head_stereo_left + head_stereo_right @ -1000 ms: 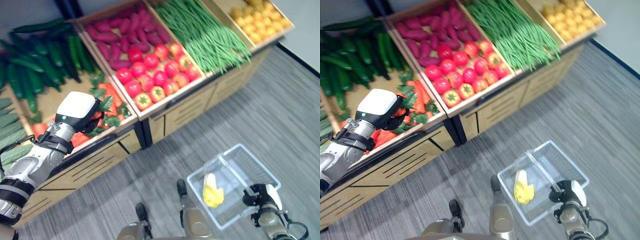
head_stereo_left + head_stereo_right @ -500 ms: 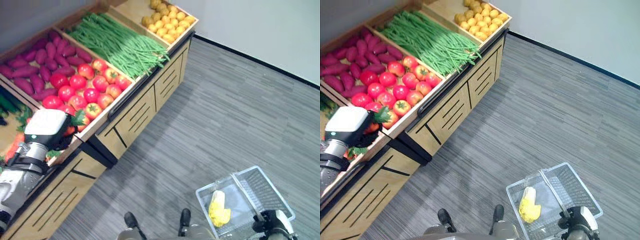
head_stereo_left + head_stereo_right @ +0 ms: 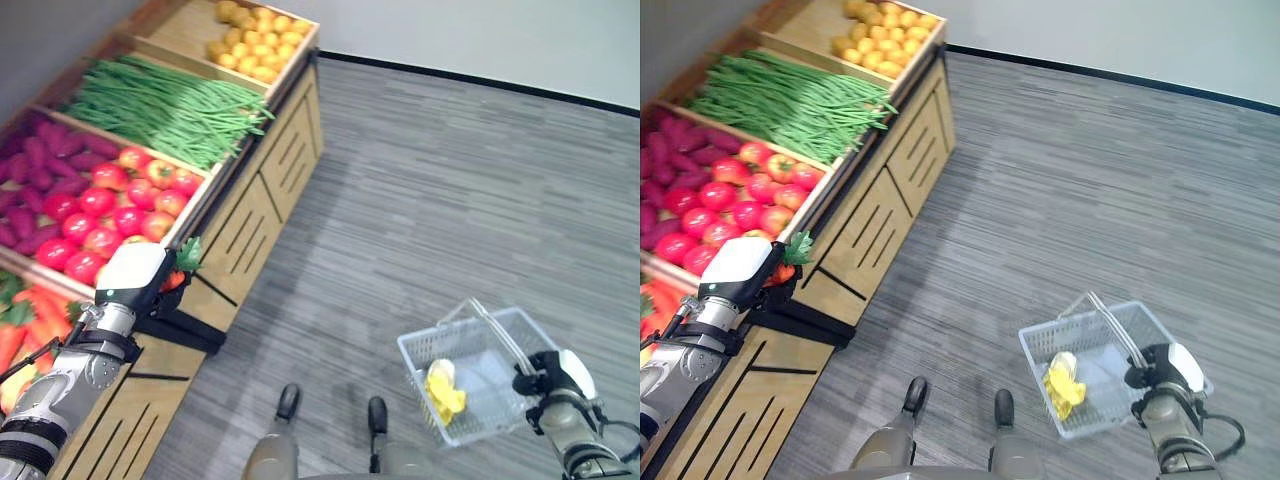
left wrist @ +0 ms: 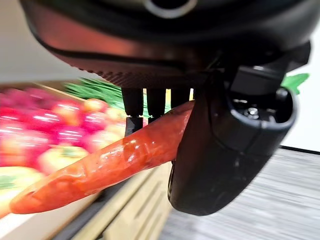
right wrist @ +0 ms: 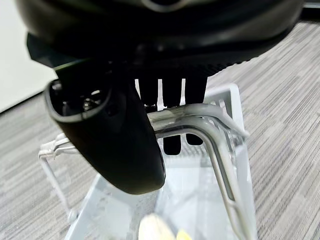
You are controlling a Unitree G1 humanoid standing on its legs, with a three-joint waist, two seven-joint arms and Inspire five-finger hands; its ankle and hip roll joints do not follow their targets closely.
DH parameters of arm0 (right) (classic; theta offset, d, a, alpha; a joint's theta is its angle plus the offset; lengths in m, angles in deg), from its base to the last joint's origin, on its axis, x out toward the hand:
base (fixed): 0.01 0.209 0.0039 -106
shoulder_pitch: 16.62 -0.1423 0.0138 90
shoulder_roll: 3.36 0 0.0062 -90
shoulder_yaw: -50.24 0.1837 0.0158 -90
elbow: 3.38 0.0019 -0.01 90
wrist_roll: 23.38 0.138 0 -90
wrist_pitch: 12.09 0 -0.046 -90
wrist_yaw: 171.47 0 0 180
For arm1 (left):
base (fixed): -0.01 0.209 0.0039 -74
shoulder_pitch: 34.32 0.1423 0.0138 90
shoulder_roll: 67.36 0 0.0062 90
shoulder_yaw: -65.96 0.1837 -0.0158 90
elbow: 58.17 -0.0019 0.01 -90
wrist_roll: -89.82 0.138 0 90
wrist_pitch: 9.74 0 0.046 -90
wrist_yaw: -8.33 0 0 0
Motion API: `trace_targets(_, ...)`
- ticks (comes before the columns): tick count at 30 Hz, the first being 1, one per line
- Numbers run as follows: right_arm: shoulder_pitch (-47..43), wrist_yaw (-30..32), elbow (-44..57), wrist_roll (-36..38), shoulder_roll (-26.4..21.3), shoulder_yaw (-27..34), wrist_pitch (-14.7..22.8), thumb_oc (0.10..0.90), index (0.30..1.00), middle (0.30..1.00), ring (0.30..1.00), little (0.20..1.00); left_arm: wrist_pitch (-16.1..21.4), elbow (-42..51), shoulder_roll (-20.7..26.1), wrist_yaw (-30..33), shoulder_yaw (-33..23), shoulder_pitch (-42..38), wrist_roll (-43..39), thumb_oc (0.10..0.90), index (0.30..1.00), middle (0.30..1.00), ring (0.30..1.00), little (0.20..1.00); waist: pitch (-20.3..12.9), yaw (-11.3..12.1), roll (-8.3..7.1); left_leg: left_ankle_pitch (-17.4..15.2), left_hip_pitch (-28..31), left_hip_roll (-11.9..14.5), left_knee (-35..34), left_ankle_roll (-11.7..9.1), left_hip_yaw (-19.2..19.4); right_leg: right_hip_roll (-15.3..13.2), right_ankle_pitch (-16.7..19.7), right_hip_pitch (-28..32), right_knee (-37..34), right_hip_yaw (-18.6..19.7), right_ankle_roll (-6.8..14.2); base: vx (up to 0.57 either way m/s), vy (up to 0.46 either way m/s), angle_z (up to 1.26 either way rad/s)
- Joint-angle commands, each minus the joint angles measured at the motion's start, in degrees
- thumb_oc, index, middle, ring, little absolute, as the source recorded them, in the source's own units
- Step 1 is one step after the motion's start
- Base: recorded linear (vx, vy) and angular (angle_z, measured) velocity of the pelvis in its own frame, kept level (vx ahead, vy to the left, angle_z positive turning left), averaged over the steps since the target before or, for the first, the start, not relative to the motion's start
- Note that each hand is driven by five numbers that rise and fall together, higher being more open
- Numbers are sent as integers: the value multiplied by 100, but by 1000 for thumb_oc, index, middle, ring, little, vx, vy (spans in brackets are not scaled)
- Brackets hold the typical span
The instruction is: Get the vegetables into the basket
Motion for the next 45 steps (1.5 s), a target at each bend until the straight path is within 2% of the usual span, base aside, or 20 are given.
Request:
trace_targets(1, -228, 360, 194, -105, -482, -26, 238, 400, 300, 300, 300, 300, 117, 511, 358, 508, -754, -517, -238, 400, 300, 300, 300, 300, -329, 60, -243, -24, 219, -54, -305, -49, 353, -494, -541, 82, 592, 77, 656, 50, 276, -65)
trace_targets(5, -289, 294, 238, -150, -352, -90, 198, 400, 300, 300, 300, 300, 181, 735, 527, 458, -815, -483, -231, 400, 300, 300, 300, 300, -382, 5, -325, -156, 376, -152, -404, 130, 814, -709, -310, -170, 612, 363, 880, -7, 231, -69)
trace_targets(6, -318, 297, 225, -148, -316, -93, 190, 400, 300, 300, 300, 300, 204, 802, 563, 434, -849, -454, -236, 400, 300, 300, 300, 300, -380, 5, -350, -187, 396, -194, -411, 159, 918, -757, -205, -228, 582, 414, 936, -107, 268, -69)
trace_targets(7, -388, 298, 226, -181, -234, -119, 158, 400, 300, 300, 300, 300, 201, 859, 600, 426, -1035, -291, -240, 400, 300, 300, 300, 300, -341, 56, -393, -169, 430, -227, -515, 204, 1179, -857, 86, -442, 588, 402, 1029, -109, 229, -90)
trace_targets(9, -433, 303, 166, -167, -219, -99, 135, 400, 300, 300, 300, 300, 177, 890, 621, 401, -1118, -210, -246, 400, 300, 300, 300, 300, -308, 143, -385, -129, 487, -198, -635, 233, 1339, -895, 77, -532, 768, 54, 994, -82, 123, -103)
trace_targets(12, -499, 308, 149, -208, -239, -93, 127, 400, 300, 300, 300, 300, 170, 997, 619, 322, -1296, -43, -273, 400, 300, 300, 300, 300, -309, 288, -326, -117, 519, -88, -673, 228, 1578, -1048, -108, -386, 1027, -780, 907, -52, 44, -43)
trace_targets(14, -526, 314, 104, -244, -287, -105, 131, 400, 300, 300, 300, 300, 191, 989, 574, 249, -1318, 14, -312, 400, 300, 300, 300, 300, -332, 300, -340, -102, 545, -59, -657, 208, 1675, -1068, -88, -303, 1057, -911, 914, -9, 4, -59)
trace_targets(16, -489, 319, 135, -228, -337, -49, 131, 400, 300, 300, 300, 300, 202, 971, 552, 174, -1299, 47, -311, 400, 300, 300, 300, 300, -418, 305, -389, -130, 618, -70, -705, 185, 1732, -1047, -75, -210, 864, -881, 928, 47, -27, -35)
trace_targets(23, -439, 359, 697, -302, -508, 25, 143, 400, 300, 300, 300, 300, 269, 860, 270, 53, -1144, 68, -482, 400, 300, 300, 300, 300, -529, 219, -378, -117, 852, 68, -739, 53, 1900, -925, 13, 8, 270, -950, 914, 61, -98, -21)
trace_targets(27, -473, 297, 887, -329, -626, -33, 155, 400, 300, 300, 300, 300, 310, 830, 49, -41, -872, -82, -597, 400, 300, 300, 300, 300, -607, 145, -363, -68, 930, 180, -777, -43, 1891, -808, 1, 162, 62, -941, 877, 33, -115, -6)
trace_targets(33, -928, 372, 960, -367, -876, -325, 178, 400, 300, 300, 300, 300, 457, 898, -240, -146, -118, -636, -765, 400, 300, 300, 300, 300, -695, 47, -279, -10, 889, 303, -777, -153, 1922, -708, -46, 156, -10, -895, 851, 2, -71, -1)
trace_targets(38, -1506, 470, 956, -394, -857, -711, 181, 400, 300, 300, 300, 300, 622, 1230, -435, -285, 719, -1241, -826, 400, 300, 300, 300, 300, -770, -34, -230, -45, 963, 343, -777, -174, 2050, -675, -46, 144, -10, -776, 860, 16, -17, -6)
trace_targets(39, -1509, 471, 951, -392, -860, -706, 181, 400, 300, 300, 300, 300, 622, 1218, -439, -283, 734, -1263, -828, 400, 300, 300, 300, 300, -764, -23, -228, -47, 966, 345, -777, -174, 2053, -674, -46, 144, -10, -772, 860, 18, -14, -14)
trace_targets(40, -1692, 500, 1030, -368, -823, -836, 182, 400, 300, 300, 300, 300, 669, 1390, -441, -341, 1020, -1501, -830, 400, 300, 300, 300, 300, -783, -78, -212, -55, 975, 346, -777, -177, 2079, -660, -45, 140, -10, -738, 856, 5, -2, -13)
trace_targets(45, -2050, 551, 1144, -292, -638, -1122, 227, 400, 300, 300, 300, 300, 784, 1744, -504, -462, 1715, -2078, -804, 400, 300, 300, 300, 300, -807, -143, -188, -92, 1020, 353, -777, -170, 2135, -649, -42, 138, -10, -650, 854, 12, -3, -6)
